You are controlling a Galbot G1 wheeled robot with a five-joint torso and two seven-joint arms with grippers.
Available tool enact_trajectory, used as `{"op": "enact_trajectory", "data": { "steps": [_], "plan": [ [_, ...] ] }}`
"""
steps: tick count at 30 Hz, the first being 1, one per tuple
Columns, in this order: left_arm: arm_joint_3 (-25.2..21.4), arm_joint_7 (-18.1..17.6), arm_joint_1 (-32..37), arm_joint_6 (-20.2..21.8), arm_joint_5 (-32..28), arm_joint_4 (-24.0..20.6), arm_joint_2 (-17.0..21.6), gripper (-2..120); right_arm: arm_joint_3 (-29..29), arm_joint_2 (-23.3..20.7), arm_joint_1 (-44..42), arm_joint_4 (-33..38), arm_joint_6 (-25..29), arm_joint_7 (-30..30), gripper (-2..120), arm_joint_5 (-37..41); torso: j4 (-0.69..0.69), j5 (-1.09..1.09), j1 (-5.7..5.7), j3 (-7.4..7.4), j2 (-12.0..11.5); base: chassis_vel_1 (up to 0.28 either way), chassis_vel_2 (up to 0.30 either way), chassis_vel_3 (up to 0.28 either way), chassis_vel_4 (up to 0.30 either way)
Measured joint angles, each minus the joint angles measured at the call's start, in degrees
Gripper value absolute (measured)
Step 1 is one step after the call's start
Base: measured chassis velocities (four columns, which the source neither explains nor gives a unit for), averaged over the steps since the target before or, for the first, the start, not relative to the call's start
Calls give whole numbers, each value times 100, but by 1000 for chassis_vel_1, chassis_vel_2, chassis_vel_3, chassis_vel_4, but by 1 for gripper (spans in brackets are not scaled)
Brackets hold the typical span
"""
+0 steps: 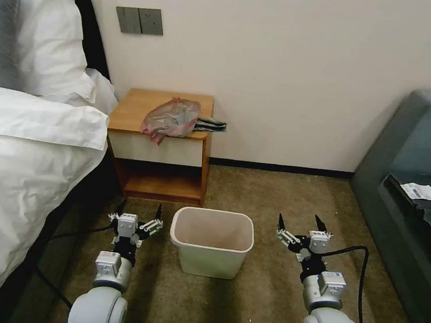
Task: Pick up the garbage bag from the table and place it over the trash can.
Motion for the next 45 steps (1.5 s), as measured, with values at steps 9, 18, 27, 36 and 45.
{"op": "enact_trajectory", "data": {
  "steps": [9,18,27,36,45],
  "plan": [
    [0,0,0,0,0,0,0,100,0,0,0,0,0,0,100,0,0,0,0,0,0,0,0,0,0],
    [0,0,0,0,0,0,0,100,0,0,0,0,0,0,100,0,0,0,0,0,0,0,0,0,0],
    [0,0,0,0,0,0,0,100,0,0,0,0,0,0,100,0,0,0,0,0,0,0,0,0,0],
    [0,0,0,0,0,0,0,100,0,0,0,0,0,0,100,0,0,0,0,0,0,0,0,0,0],
    [0,0,0,0,0,0,0,100,0,0,0,0,2,0,100,-1,0,0,0,0,0,0,0,0,0]
  ]
}}
